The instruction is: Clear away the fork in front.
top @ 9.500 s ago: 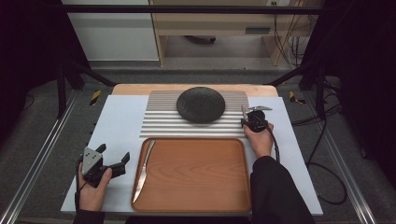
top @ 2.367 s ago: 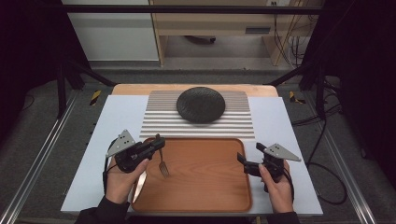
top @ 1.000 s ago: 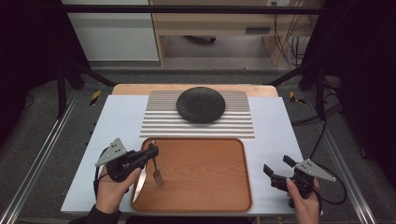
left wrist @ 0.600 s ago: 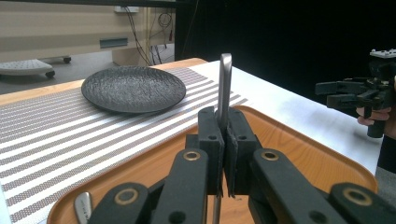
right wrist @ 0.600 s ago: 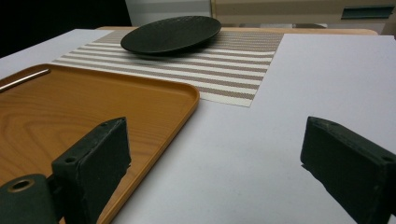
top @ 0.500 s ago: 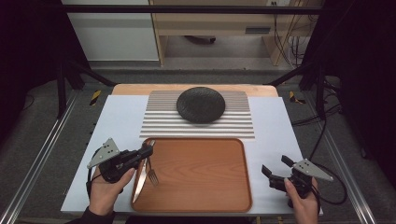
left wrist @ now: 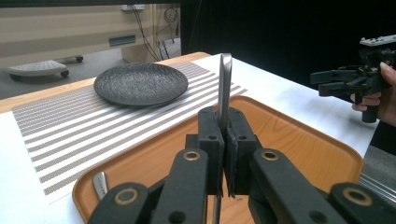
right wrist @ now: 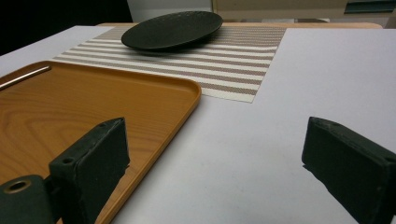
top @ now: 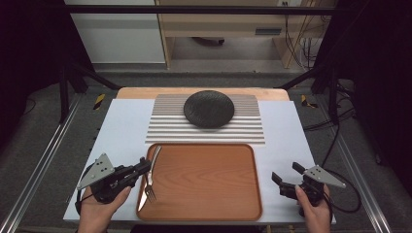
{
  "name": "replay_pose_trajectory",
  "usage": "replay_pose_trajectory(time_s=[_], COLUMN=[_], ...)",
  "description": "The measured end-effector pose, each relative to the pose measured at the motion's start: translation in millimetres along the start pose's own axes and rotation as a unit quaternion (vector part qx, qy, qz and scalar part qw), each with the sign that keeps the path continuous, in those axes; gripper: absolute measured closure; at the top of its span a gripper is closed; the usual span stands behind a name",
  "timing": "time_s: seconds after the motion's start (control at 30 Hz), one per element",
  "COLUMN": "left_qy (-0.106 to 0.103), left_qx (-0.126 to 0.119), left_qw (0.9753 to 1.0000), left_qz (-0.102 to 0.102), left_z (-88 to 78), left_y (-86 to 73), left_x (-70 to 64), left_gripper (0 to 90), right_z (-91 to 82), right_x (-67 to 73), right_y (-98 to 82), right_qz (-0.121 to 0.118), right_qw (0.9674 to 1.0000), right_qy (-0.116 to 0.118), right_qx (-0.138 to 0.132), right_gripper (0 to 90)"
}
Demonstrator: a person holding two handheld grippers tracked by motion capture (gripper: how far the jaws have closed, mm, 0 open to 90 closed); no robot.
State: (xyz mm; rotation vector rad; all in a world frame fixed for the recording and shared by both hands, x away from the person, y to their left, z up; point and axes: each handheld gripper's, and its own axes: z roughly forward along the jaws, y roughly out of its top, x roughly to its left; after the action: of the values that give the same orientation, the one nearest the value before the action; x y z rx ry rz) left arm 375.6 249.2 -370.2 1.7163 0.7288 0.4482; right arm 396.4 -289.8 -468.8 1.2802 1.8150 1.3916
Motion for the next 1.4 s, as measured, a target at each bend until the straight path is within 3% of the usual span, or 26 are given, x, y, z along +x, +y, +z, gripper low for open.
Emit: replay_pose_trajectory(time_s=[0.3, 0.43, 0.63, 0.73, 0.83, 0.93, 1.13, 1.4], left_qy=[-0.013, -0.038, -0.036, -0.026, 0.005, 0.013, 0.038, 0.038], left_qx=[0.022, 0.020, 0.033, 0.039, 0.058, 0.068, 0.070, 0.077], left_qw=[0.9995, 0.9978, 0.9965, 0.9964, 0.9965, 0.9952, 0.9944, 0.9922], left_qz=[-0.018, -0.052, -0.068, -0.071, -0.060, -0.069, -0.070, -0.090], left_z=[3.3, 13.4, 36.4, 52.6, 69.7, 81.7, 84.0, 86.9], left_y=[-9.1, -15.7, -17.6, -18.8, -23.6, -31.2, -41.6, -53.8], left_x=[1.4, 8.5, 24.1, 35.6, 49.0, 61.7, 70.3, 74.3], left_gripper=[86.7, 86.7, 86.6, 85.5, 82.3, 80.5, 76.9, 75.7], right_z=[0.3, 1.1, 1.5, 1.8, 2.7, 3.7, 4.6, 5.2], right_x=[-0.4, -0.4, -0.6, -0.4, 0.4, 1.0, 0.0, 2.1], right_y=[-0.5, -0.9, -1.5, -1.8, -2.3, -2.8, -3.8, -3.1], right_qz=[0.001, 0.002, 0.003, 0.003, 0.003, 0.003, 0.004, 0.001], right_qw=[1.0000, 1.0000, 1.0000, 1.0000, 1.0000, 1.0000, 0.9999, 0.9999], right_qy=[-0.004, -0.001, 0.000, 0.000, -0.001, 0.000, -0.001, 0.000], right_qx=[0.000, 0.002, 0.003, 0.003, 0.005, 0.006, 0.011, 0.012], right_gripper=[6.4, 6.5, 6.6, 6.6, 6.7, 6.7, 6.9, 7.4])
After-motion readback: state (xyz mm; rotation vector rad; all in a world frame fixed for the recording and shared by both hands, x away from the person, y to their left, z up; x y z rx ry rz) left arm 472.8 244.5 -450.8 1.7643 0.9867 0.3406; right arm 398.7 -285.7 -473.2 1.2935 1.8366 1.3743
